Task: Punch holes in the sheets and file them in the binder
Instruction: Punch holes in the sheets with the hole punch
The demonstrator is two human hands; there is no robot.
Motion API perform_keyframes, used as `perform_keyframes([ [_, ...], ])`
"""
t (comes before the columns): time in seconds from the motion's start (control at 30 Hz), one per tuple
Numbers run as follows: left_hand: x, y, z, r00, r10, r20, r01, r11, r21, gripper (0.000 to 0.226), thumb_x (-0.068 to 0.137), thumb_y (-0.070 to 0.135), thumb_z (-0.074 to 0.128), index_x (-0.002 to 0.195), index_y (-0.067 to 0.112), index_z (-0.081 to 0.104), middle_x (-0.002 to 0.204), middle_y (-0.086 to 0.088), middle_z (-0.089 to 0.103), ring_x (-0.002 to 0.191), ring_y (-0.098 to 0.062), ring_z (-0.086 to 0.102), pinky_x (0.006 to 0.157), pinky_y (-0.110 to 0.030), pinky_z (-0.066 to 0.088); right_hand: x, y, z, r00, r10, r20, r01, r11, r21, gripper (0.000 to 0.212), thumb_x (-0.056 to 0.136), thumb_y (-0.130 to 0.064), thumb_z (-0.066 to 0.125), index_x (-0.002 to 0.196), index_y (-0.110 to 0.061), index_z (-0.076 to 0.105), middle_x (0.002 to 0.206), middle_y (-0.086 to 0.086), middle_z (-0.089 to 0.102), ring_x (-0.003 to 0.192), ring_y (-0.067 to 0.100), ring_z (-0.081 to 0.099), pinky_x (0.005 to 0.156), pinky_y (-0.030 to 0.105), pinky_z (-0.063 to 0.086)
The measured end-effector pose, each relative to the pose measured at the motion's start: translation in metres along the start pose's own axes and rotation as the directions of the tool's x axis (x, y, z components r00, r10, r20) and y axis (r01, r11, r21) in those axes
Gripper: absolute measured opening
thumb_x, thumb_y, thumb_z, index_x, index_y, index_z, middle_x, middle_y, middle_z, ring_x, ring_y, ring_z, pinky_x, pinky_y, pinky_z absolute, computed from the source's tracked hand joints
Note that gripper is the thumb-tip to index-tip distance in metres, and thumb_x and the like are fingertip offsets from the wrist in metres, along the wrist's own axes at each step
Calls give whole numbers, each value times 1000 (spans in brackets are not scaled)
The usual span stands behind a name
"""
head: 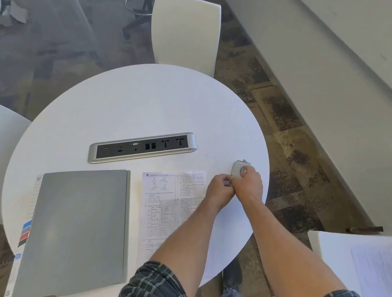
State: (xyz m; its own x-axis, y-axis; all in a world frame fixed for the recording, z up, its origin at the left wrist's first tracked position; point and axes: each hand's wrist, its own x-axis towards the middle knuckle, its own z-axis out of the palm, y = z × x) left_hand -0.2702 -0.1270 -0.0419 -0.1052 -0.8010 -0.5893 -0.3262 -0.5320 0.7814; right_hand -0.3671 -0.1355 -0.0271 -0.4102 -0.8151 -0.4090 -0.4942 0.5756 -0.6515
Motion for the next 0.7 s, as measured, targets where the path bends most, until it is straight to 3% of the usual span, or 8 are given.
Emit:
perform_keyframes([
  [0.13,-9,-1,-1,1000,15,7,-14,997,-81,20,87,6,56,103,14,65,96,-1,70,81,-13,63,70,-21,52,-8,3,2,1000,19,14,-19,1000,7,52,90,-18,71,139,-8,54,117,11,64,90,24,61,66,30,45],
  [0.23,-16,-5,-5,1000,2,6,-2,987,-162,25,74,8,53,95,15,64,97,-8,69,86,-20,64,84,-40,60,-21,3,3,1000,26,15,-26,999,27,47,92,-25,74,131,-5,58,99,1,62,86,21,59,69,32,46],
  [0.3,-22,-7,-11,1000,5,-10,-7,980,-200,33,66,12,50,95,14,66,97,-9,70,88,-23,66,90,-46,61,-29,3,4,999,30,11,-30,997,66,45,88,-29,76,124,-6,62,90,-2,62,82,21,65,72,37,57],
  [0.4,-31,-10,-23,998,13,-56,-26,968,-248,21,70,24,67,89,13,66,85,-8,70,77,-22,65,87,-47,60,-41,2,5,1000,-18,-2,18,992,127,41,87,-42,72,119,-16,69,86,-7,72,74,17,74,75,40,64],
  [0.53,-41,-17,-43,995,10,-97,-36,963,-267,33,87,39,79,77,12,64,69,-1,73,66,-17,68,78,-39,62,-55,-4,2,988,-151,-19,152,981,120,26,96,-41,66,107,-21,79,76,-6,77,59,14,72,69,36,63],
  [0.6,-49,-21,-55,996,20,-89,-42,966,-256,31,86,35,81,78,11,62,69,-2,72,64,-16,69,74,-35,62,-58,-5,3,983,-185,3,184,979,84,21,95,-33,68,106,-20,79,80,-6,77,62,15,73,70,38,64],
  [0.7,-61,-29,-77,999,3,-51,-15,974,-224,22,81,17,80,85,13,59,84,-6,68,69,-16,68,70,-35,59,-60,-3,6,971,-236,30,237,971,-33,22,90,-31,73,111,-27,75,101,-8,70,83,9,67,78,34,59],
])
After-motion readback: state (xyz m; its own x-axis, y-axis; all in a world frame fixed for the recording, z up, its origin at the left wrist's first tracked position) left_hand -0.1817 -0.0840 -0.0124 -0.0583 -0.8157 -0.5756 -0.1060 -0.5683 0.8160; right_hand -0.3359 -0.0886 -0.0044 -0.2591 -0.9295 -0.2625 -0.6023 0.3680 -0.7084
